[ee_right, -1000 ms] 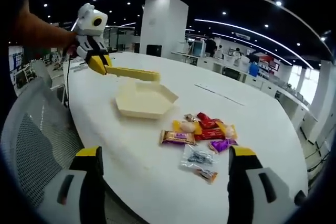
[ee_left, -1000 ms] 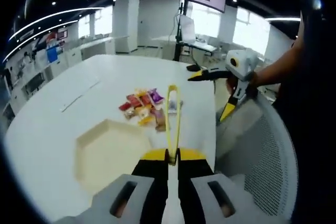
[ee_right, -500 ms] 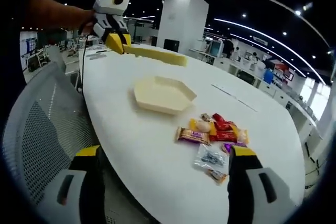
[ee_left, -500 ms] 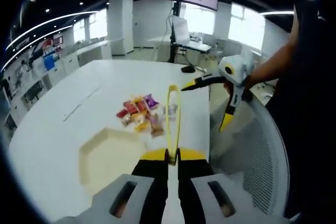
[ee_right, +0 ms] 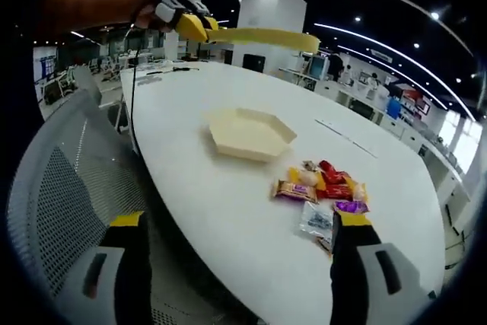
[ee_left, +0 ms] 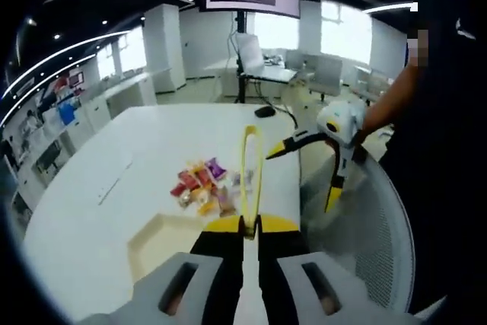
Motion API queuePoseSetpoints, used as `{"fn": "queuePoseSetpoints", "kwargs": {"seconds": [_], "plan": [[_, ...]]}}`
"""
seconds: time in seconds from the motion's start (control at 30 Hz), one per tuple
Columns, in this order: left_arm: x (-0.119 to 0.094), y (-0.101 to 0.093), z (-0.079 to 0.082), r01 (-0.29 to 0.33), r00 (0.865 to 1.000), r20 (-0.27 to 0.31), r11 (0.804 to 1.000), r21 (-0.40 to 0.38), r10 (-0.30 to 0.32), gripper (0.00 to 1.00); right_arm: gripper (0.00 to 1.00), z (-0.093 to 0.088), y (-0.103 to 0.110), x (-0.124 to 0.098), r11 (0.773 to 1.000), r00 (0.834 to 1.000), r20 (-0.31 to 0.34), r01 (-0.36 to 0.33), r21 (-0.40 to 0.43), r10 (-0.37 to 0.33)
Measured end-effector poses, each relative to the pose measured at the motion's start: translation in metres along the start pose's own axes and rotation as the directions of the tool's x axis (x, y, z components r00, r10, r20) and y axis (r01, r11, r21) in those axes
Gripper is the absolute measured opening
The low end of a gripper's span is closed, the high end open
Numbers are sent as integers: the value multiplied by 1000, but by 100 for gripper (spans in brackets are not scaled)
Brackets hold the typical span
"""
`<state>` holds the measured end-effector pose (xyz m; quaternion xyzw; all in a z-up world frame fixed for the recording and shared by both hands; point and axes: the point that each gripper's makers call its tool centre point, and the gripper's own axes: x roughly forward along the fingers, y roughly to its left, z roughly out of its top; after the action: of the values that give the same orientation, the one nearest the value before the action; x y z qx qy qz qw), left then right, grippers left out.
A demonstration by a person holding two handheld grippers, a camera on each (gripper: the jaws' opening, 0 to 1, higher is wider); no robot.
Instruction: Place the target food into the container with the food tongs after gripping and lifting it, then release it inside without dropping or visibly crushing the food.
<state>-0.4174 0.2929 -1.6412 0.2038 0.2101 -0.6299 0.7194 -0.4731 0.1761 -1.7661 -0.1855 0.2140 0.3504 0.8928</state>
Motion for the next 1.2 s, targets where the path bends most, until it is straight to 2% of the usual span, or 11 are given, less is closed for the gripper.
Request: {"fn": "queuePoseSetpoints", "kwargs": {"seconds": [0.13, 0.27, 0.37, 0.5, 0.63, 0.7, 0.8, 0.87, 0.9, 0.97, 1.2], "plan": [[-3, -2, 6, 15, 1000, 4, 1000, 7, -15, 0, 99, 9, -4, -1, 1000, 999, 50, -7, 17, 6], [-12, -3, 14, 29, 1000, 8, 999, 17, -30, 0, 99, 33, -2, -1, 997, 993, 107, -50, -64, 56], [-22, -4, 22, 41, 999, 20, 999, 29, -42, 0, 96, 67, -3, -3, 993, 977, 187, -90, -79, 103], [-33, -9, 26, 74, 997, -4, 995, 63, -74, 0, 90, 131, -17, -19, 985, 938, 305, -146, -88, 166], [-40, -13, 28, 86, 996, 3, 994, 69, -87, 0, 83, 167, -19, -33, 962, 898, 348, -247, -113, 271], [-42, -14, 29, 87, 996, 12, 994, 67, -88, 0, 79, 175, -17, -36, 952, 885, 351, -286, -109, 306], [-44, -19, 36, 92, 995, 42, 994, 62, -95, 0, 76, 194, -6, -43, 918, 833, 392, -384, -96, 389], [-45, -22, 41, 100, 993, 65, 993, 55, -103, 0, 71, 202, -6, -43, 911, 818, 409, -402, -94, 403], [-45, -24, 44, 105, 991, 79, 993, 51, -108, 0, 67, 206, -3, -43, 897, 800, 421, -433, -86, 427], [-46, -26, 47, 107, 990, 89, 993, 48, -111, 0, 64, 210, -4, -42, 898, 798, 427, -430, -92, 425], [-53, -33, 68, 134, 977, 162, 990, 35, -138, 0, 59, 225, 1, -44, 868, 748, 473, -491, -79, 466]]}}
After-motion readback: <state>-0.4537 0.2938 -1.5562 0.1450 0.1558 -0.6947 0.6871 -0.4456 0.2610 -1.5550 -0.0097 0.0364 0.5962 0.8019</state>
